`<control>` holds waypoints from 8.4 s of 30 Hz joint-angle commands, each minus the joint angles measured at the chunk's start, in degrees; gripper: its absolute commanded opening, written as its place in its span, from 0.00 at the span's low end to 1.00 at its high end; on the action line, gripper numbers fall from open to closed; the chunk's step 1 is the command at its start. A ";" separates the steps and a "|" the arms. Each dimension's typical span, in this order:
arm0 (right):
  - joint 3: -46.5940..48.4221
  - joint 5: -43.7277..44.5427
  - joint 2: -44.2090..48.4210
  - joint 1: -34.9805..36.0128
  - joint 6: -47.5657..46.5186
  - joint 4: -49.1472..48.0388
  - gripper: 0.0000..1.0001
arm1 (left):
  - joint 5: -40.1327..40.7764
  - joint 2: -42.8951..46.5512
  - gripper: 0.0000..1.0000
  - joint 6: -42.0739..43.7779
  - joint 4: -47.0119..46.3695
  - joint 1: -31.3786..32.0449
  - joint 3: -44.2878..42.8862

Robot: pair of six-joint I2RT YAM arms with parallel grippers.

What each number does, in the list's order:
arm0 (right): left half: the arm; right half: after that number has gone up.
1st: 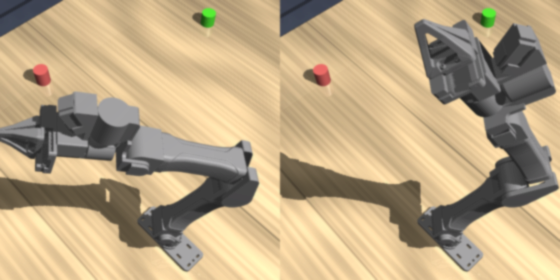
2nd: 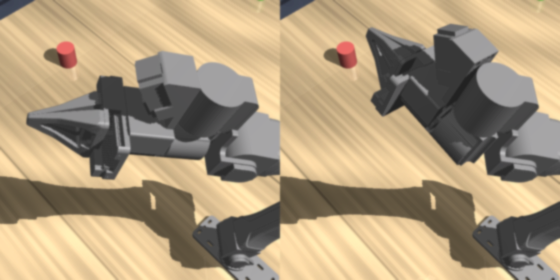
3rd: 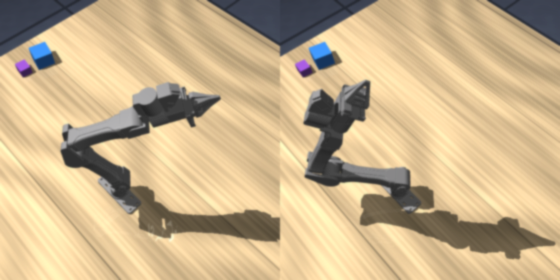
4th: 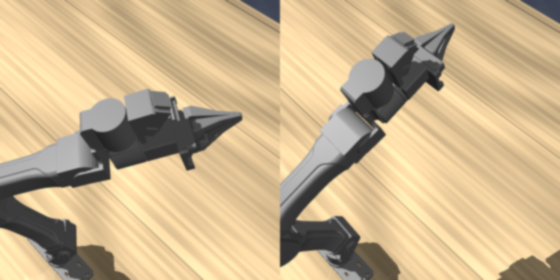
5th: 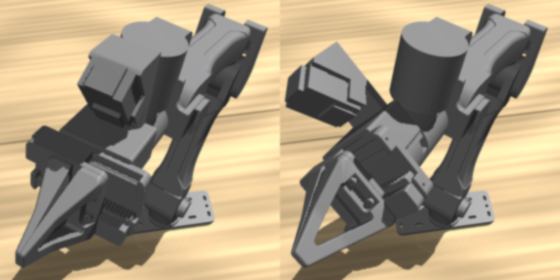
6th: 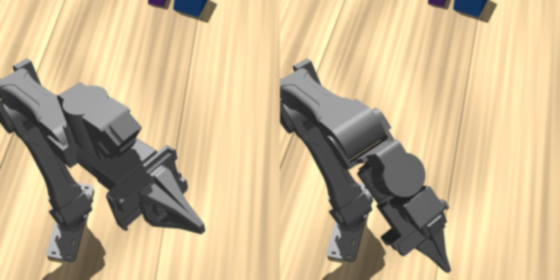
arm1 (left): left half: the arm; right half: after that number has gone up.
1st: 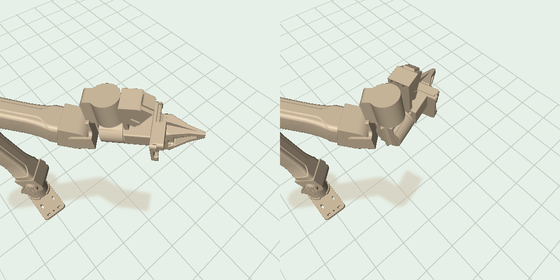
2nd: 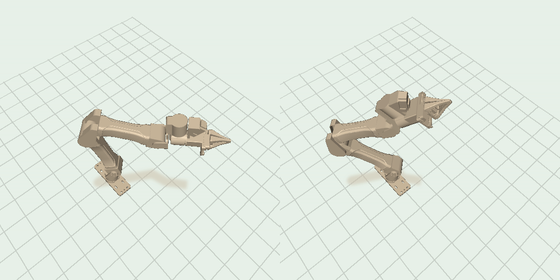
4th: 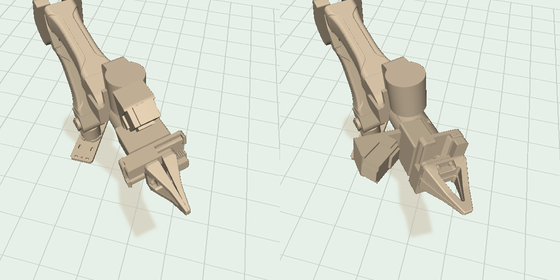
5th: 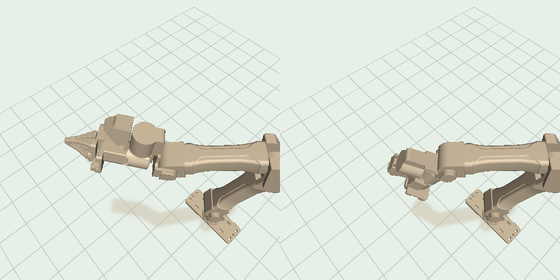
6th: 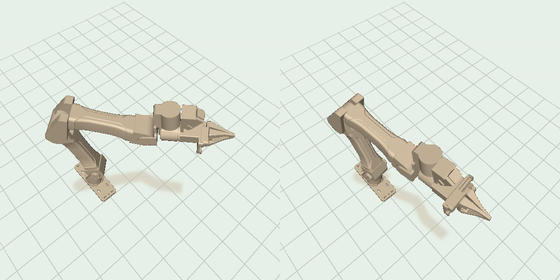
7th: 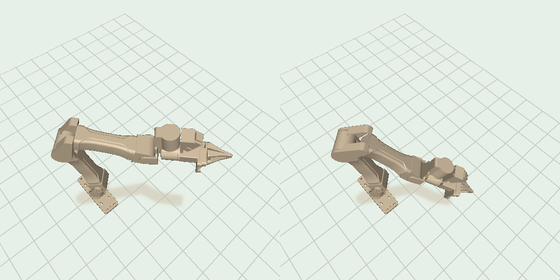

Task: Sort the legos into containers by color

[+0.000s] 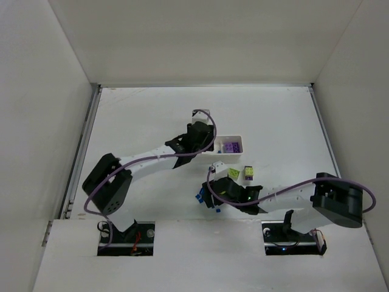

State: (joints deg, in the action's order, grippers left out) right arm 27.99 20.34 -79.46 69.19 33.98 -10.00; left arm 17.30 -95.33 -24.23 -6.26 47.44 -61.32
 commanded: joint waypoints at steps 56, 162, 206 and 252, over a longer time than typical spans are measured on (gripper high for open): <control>21.49 -2.06 -4.65 -26.17 -10.60 -3.62 0.46 | 6.08 35.66 0.60 -17.08 6.88 20.36 36.89; 5.59 1.28 12.14 -22.39 -7.26 -6.61 0.62 | 17.50 7.35 0.32 -12.16 12.41 34.87 24.58; -4.52 5.59 22.16 -16.77 1.26 -0.90 0.32 | 5.65 5.08 0.18 0.32 -8.94 6.13 5.79; 14.20 19.65 -19.33 -9.03 3.46 -5.64 0.38 | 15.40 43.57 0.51 -14.18 13.03 30.03 39.35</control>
State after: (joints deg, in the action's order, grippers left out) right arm 40.75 38.96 -97.51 60.07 37.21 -14.44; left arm 32.77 -51.07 -35.70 4.71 75.24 -22.09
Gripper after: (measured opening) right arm 0.382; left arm 0.499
